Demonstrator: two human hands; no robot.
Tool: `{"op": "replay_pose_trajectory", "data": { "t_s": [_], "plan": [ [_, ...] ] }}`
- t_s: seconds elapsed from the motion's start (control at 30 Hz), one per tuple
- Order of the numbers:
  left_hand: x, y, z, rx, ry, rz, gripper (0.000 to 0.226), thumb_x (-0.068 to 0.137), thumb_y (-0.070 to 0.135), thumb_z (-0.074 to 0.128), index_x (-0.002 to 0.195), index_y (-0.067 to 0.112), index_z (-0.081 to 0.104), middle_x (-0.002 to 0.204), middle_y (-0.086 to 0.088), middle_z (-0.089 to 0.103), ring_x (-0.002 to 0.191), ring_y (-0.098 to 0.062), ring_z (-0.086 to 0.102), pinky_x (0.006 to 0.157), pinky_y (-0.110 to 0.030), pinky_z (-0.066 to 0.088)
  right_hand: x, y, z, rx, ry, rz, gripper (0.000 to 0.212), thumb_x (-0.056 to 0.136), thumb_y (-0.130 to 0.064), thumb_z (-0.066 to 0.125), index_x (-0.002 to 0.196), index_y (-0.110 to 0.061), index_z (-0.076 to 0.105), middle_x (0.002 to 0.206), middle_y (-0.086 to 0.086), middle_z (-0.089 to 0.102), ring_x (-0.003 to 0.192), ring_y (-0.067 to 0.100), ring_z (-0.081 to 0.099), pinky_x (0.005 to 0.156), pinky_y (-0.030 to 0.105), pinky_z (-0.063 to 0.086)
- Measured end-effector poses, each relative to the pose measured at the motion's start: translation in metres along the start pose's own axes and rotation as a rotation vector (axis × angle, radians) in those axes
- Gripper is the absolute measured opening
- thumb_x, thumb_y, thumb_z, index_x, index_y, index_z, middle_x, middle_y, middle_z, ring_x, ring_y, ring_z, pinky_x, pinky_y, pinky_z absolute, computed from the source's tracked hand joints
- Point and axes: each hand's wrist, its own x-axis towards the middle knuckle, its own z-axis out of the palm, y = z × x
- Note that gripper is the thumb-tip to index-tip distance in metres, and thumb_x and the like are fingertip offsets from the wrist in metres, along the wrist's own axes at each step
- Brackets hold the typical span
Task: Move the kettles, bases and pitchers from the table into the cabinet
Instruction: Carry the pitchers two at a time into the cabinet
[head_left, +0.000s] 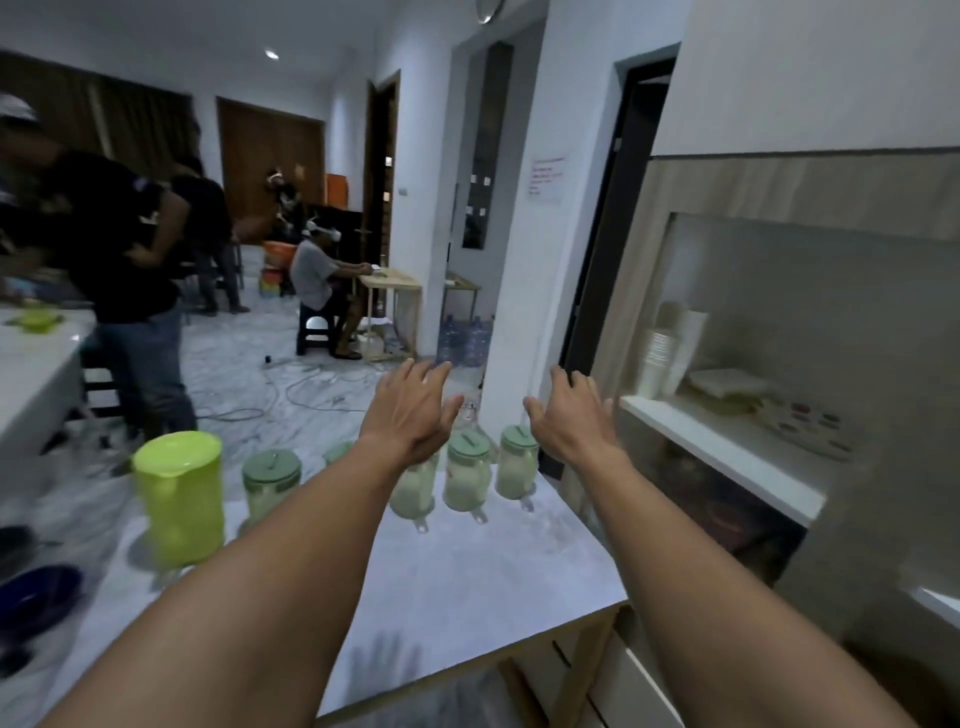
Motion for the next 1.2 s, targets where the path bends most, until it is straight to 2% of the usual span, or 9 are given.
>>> {"op": "replay_pose_trajectory", "data": {
  "t_s": [0.33, 0.5, 0.6, 0.7, 0.8, 0.9, 1.0, 1.1, 1.2],
  "plan": [
    [-0.040, -0.192, 0.021, 0.145, -0.028, -0.261, 0.055, 0.100, 0.047, 0.035, 0.146, 0.018, 0.037, 0.145, -0.011, 0.046, 0.135, -0.033, 0.037, 0.108, -0.051, 0.033, 0.059, -0.158, 0.142, 0.148, -0.129, -0.195, 0.060, 0.101, -0.044, 0.042, 0.151, -0.013, 0.031, 0.151, 0.017, 0.038, 0.142, 0.036, 0.031, 0.114, 0.059, 0.026],
    [-0.068, -0.254, 0.028, 0.223, -0.037, -0.391, 0.054, 0.098, 0.048, 0.039, 0.144, 0.020, 0.041, 0.143, -0.010, 0.048, 0.133, -0.032, 0.039, 0.105, -0.050, 0.034, 0.062, -0.217, 0.203, 0.194, -0.223, -0.293, 0.062, 0.102, -0.044, 0.043, 0.153, -0.014, 0.029, 0.154, 0.016, 0.036, 0.144, 0.036, 0.029, 0.115, 0.057, 0.026],
    [-0.085, -0.283, 0.037, 0.274, 0.021, -0.506, 0.052, 0.095, 0.047, 0.040, 0.138, 0.019, 0.049, 0.138, -0.010, 0.053, 0.131, -0.034, 0.042, 0.103, -0.053, 0.032, 0.064, -0.245, 0.241, 0.205, -0.296, -0.340, 0.062, 0.102, -0.044, 0.043, 0.154, -0.014, 0.028, 0.154, 0.015, 0.036, 0.145, 0.035, 0.027, 0.116, 0.057, 0.025],
    [-0.102, -0.304, 0.049, 0.271, 0.085, -0.647, 0.055, 0.090, 0.048, 0.044, 0.131, 0.014, 0.054, 0.129, -0.013, 0.059, 0.122, -0.037, 0.049, 0.098, -0.054, 0.038, 0.061, -0.262, 0.280, 0.212, -0.352, -0.374, 0.061, 0.101, -0.043, 0.046, 0.153, -0.014, 0.030, 0.149, 0.014, 0.040, 0.141, 0.034, 0.033, 0.112, 0.052, 0.032],
    [-0.124, -0.327, 0.070, 0.188, 0.124, -0.794, 0.060, 0.092, 0.053, 0.044, 0.136, 0.012, 0.048, 0.130, -0.012, 0.056, 0.121, -0.035, 0.048, 0.099, -0.052, 0.039, 0.053, -0.278, 0.318, 0.207, -0.408, -0.391, 0.057, 0.098, -0.041, 0.051, 0.145, -0.013, 0.038, 0.139, 0.014, 0.049, 0.128, 0.036, 0.047, 0.101, 0.046, 0.043],
    [-0.137, -0.348, 0.092, -0.034, 0.130, -0.973, 0.070, 0.093, 0.060, 0.047, 0.144, 0.014, 0.036, 0.142, -0.011, 0.047, 0.131, -0.032, 0.042, 0.104, -0.050, 0.037, 0.045, -0.292, 0.354, 0.227, -0.476, -0.355, 0.052, 0.096, -0.047, 0.053, 0.135, -0.014, 0.043, 0.132, 0.013, 0.052, 0.120, 0.037, 0.052, 0.093, 0.047, 0.048],
    [-0.146, -0.360, 0.112, -0.243, 0.134, -1.111, 0.086, 0.083, 0.070, 0.055, 0.146, 0.016, 0.030, 0.148, -0.009, 0.042, 0.134, -0.030, 0.041, 0.104, -0.047, 0.039, 0.036, -0.297, 0.383, 0.334, -0.514, -0.215, 0.057, 0.092, -0.053, 0.059, 0.130, -0.014, 0.044, 0.130, 0.012, 0.054, 0.120, 0.036, 0.053, 0.090, 0.044, 0.048],
    [-0.153, -0.368, 0.134, -0.421, 0.129, -1.231, 0.095, 0.069, 0.068, 0.073, 0.142, 0.020, 0.035, 0.139, -0.005, 0.050, 0.125, -0.026, 0.050, 0.094, -0.041, 0.045, 0.030, -0.297, 0.415, 0.481, -0.588, 0.003, 0.070, 0.084, -0.058, 0.066, 0.132, -0.013, 0.044, 0.130, 0.011, 0.056, 0.120, 0.035, 0.055, 0.091, 0.043, 0.049],
    [-0.154, -0.375, 0.147, -0.522, 0.147, -1.288, 0.084, 0.065, 0.058, 0.083, 0.131, 0.022, 0.046, 0.126, 0.000, 0.058, 0.113, -0.022, 0.058, 0.089, -0.037, 0.047, 0.028, -0.297, 0.437, 0.619, -0.658, 0.131, 0.066, 0.081, -0.054, 0.072, 0.127, -0.013, 0.050, 0.122, 0.009, 0.063, 0.105, 0.029, 0.060, 0.081, 0.034, 0.045]
  ]
}}
